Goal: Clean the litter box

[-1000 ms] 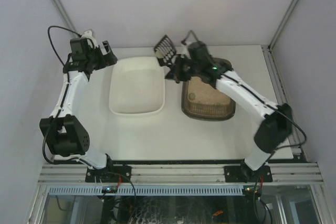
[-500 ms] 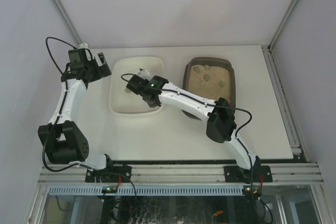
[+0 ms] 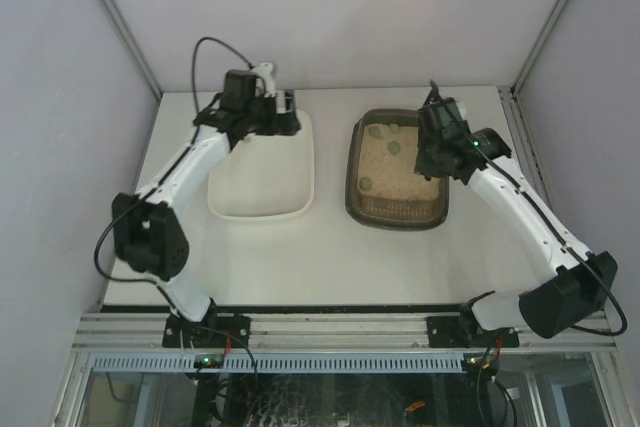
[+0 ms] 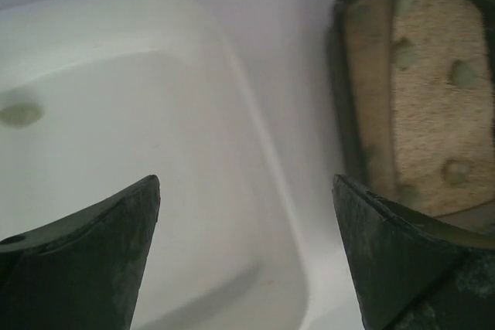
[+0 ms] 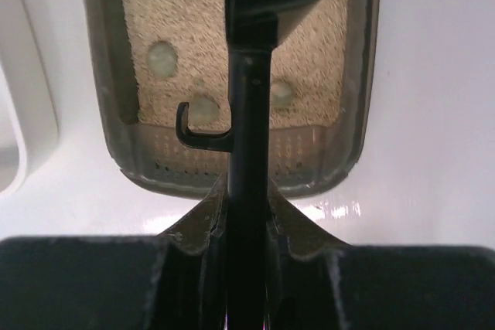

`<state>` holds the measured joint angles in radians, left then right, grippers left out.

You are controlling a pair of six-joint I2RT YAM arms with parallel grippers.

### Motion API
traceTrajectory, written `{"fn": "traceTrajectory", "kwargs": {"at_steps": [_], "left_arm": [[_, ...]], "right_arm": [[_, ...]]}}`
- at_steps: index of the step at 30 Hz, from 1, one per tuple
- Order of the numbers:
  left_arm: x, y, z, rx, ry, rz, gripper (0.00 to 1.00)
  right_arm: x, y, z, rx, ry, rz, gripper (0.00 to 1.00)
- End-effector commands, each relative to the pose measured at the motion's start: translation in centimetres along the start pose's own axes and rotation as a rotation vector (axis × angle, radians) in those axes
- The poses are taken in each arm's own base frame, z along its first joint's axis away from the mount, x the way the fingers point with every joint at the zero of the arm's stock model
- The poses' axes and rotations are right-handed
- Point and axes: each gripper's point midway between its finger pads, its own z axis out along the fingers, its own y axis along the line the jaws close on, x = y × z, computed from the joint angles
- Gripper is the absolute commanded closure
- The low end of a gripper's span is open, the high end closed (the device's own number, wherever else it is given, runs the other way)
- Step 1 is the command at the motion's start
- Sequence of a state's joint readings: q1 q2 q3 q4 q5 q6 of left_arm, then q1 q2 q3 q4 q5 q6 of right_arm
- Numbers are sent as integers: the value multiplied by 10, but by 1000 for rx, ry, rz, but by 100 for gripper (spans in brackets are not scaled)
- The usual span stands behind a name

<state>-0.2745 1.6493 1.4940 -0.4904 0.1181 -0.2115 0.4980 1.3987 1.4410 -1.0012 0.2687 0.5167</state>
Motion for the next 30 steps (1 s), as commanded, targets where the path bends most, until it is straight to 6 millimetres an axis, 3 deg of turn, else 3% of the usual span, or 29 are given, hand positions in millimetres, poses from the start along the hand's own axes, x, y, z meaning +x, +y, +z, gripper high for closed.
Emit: {"fn": "traceTrajectory", "kwargs": {"at_steps": [1, 6, 8, 12, 18, 30], "left_arm": [[-44, -75, 32, 160, -106, -75, 4], [-44, -141, 71, 307, -150, -208, 0], [-34, -165, 85, 356, -136, -247, 0], [-15, -188, 117, 428, -65, -377, 0], [-8, -198, 147, 448, -65, -443, 0], [-1, -194, 161, 425, -73, -415, 0]], "right_arm": [[38, 3, 11, -114, 169, 63, 100], [35, -12, 28, -93, 201, 96, 100], [34, -14, 39, -90, 216, 109, 100], [34, -17, 65, -68, 229, 132, 100], [33, -23, 93, -40, 249, 137, 100], [35, -10, 141, -105, 303, 180, 100]]}}
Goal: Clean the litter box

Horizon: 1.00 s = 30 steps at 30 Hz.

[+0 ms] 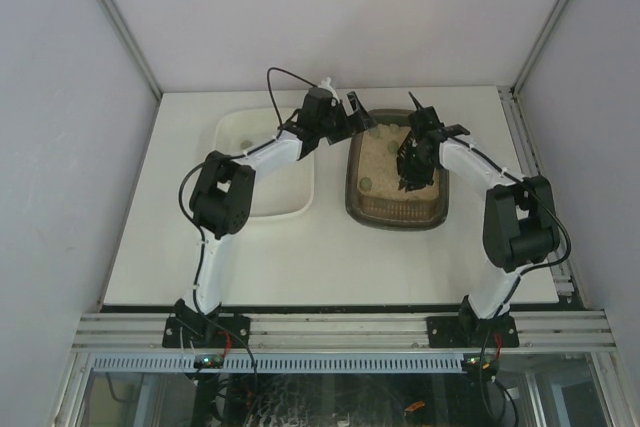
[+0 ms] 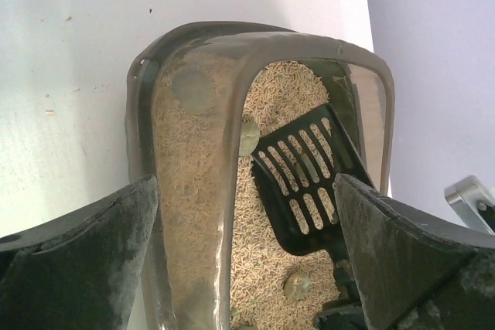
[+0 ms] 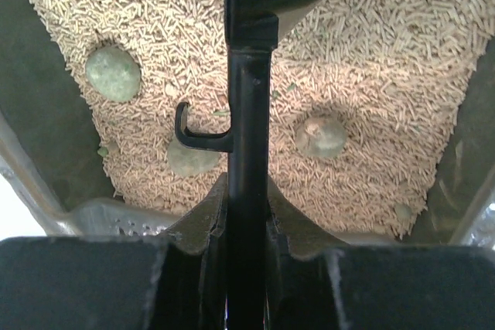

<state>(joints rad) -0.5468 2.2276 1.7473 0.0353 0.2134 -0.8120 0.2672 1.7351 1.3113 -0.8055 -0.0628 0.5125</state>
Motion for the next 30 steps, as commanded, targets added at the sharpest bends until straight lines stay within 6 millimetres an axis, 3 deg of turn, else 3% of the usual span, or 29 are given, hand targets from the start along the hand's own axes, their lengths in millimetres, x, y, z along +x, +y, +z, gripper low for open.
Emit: {"fn": "traceTrajectory", "kwargs": {"at_steps": [1, 8, 17, 19, 23, 30], "left_arm": [[-24, -26, -4, 66, -66, 22, 0], [-21, -24, -7, 68, -62, 35, 0], [-22, -24, -18, 68, -71, 73, 0], [-21, -23, -21, 69, -72, 78, 0], [-23, -18, -33, 59, -74, 97, 0], [-15, -7, -65, 47, -51, 208, 0]], "right_arm": [[-22, 11, 7, -46, -58, -3, 100], [-36, 14, 16, -46, -88, 10, 100], [-38, 57, 28, -306, -24, 62, 100], [-41, 58, 27, -338, -18, 89, 100], [-39, 54, 13, -347, -37, 107, 100], [-19, 52, -40, -430, -90, 117, 100]]}}
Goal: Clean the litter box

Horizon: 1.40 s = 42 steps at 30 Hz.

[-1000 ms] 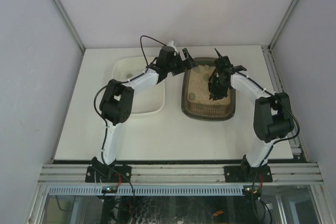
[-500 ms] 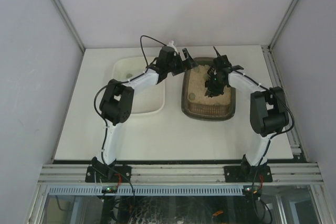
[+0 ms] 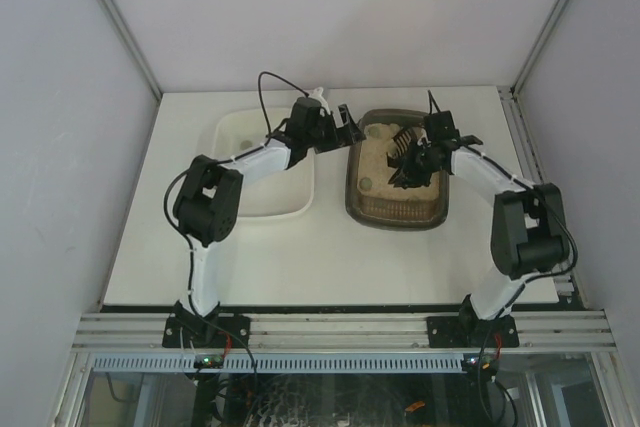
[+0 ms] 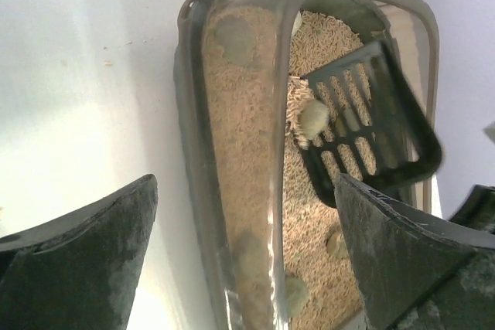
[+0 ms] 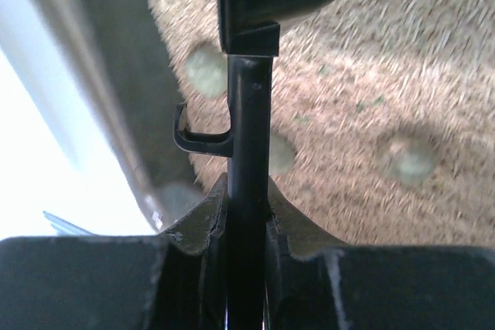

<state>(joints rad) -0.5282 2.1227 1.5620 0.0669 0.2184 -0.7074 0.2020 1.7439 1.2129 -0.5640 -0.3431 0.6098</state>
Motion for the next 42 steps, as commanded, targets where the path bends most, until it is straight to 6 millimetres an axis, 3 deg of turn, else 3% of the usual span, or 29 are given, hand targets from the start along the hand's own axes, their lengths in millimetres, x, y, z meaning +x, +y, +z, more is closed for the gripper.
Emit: {"fn": "traceTrajectory", "kwargs": {"at_steps": [1, 6, 13, 16, 18, 20, 22, 25, 28, 31, 33, 35, 38, 42], "left_arm": [[-31, -28, -46, 83, -84, 133, 0], [-25, -5, -74, 91, -56, 127, 0], [1, 22, -110, 91, 3, 144, 0], [7, 27, -120, 77, 13, 178, 0], [10, 29, -124, 73, 24, 190, 0], [12, 32, -126, 69, 31, 195, 0], [14, 35, -127, 62, 37, 197, 0], [17, 39, -128, 52, 46, 198, 0], [20, 43, -128, 44, 56, 197, 0], [21, 45, -129, 37, 67, 204, 0], [21, 46, -129, 35, 69, 206, 0], [21, 46, -130, 36, 69, 212, 0], [20, 46, -131, 35, 69, 213, 0], [20, 45, -131, 36, 70, 213, 0]], "right_arm": [[-1, 35, -50, -158, -92, -26, 100], [30, 32, -66, -257, -77, 11, 100], [61, 36, -85, -690, -141, 82, 100], [60, 37, -99, -828, -181, 102, 100], [57, 27, -96, -828, -197, 137, 100], [66, 36, -91, -833, -145, 90, 100], [64, 38, -99, -887, -151, 94, 100], [60, 24, -100, -902, -190, 152, 100], [74, 38, -97, -906, -136, 77, 100], [60, 24, -106, -904, -213, 119, 100], [70, 32, -94, -846, -154, 60, 100], [75, 36, -96, -856, -127, 40, 100], [57, 14, -103, -872, -205, 145, 100], [79, 33, -90, -880, -100, 86, 100]]}}
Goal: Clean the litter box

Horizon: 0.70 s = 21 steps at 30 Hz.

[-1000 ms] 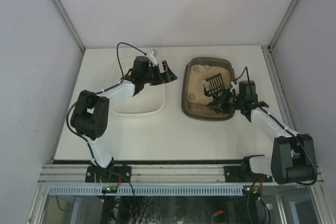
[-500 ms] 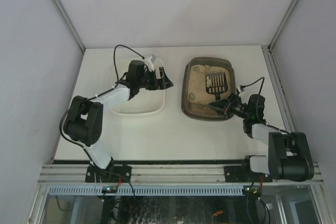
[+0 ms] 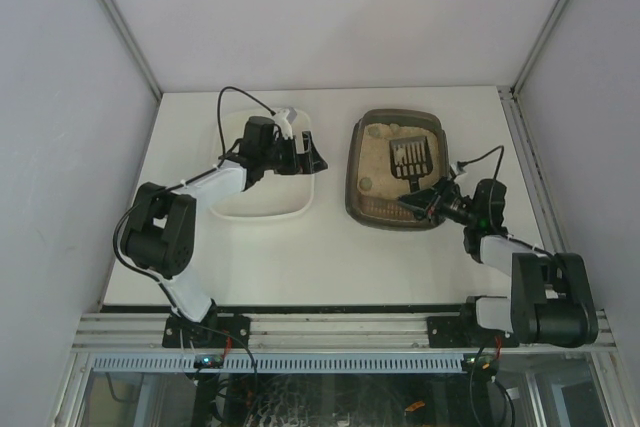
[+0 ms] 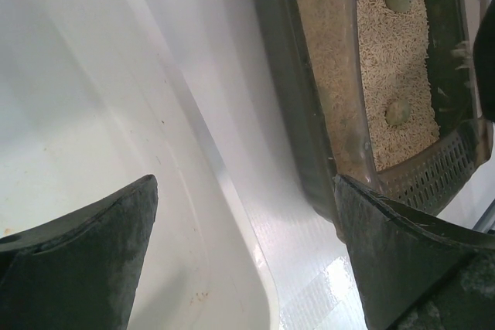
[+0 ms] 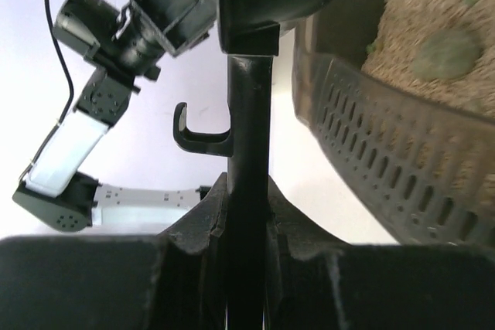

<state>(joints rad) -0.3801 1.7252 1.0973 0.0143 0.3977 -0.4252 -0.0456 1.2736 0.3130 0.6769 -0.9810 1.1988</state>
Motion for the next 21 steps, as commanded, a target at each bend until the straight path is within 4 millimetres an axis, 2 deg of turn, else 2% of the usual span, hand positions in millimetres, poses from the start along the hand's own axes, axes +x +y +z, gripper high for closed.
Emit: {"fn": "traceTrajectory", "kwargs": {"at_steps": [1, 3, 4, 7, 11, 15, 17, 19, 21], "left_arm": [[-12, -11, -14, 34, -38, 44, 0], [-12, -12, -15, 34, -38, 46, 0], [-13, -12, -16, 34, -40, 48, 0], [-13, -12, -16, 34, -39, 53, 0], [-14, -12, -18, 29, -39, 62, 0], [-13, -11, -20, 25, -40, 78, 0], [-15, -11, -22, 22, -45, 81, 0], [-24, -11, -26, 21, -64, 87, 0], [-45, -11, -37, 0, -84, 140, 0]], "right_arm": [[9, 17, 6, -83, 40, -50, 100], [-9, 14, -10, -135, -62, 9, 100], [-9, 14, -9, -149, -57, 29, 100], [11, 21, 11, -180, 52, 32, 100], [-7, 20, 4, -201, -22, 55, 100], [9, 24, 20, -176, 67, 12, 100], [-1, 22, 14, -150, 27, -4, 100], [-5, 18, 12, -106, 16, -22, 100], [-1, 16, 17, -31, 36, -68, 100]]}}
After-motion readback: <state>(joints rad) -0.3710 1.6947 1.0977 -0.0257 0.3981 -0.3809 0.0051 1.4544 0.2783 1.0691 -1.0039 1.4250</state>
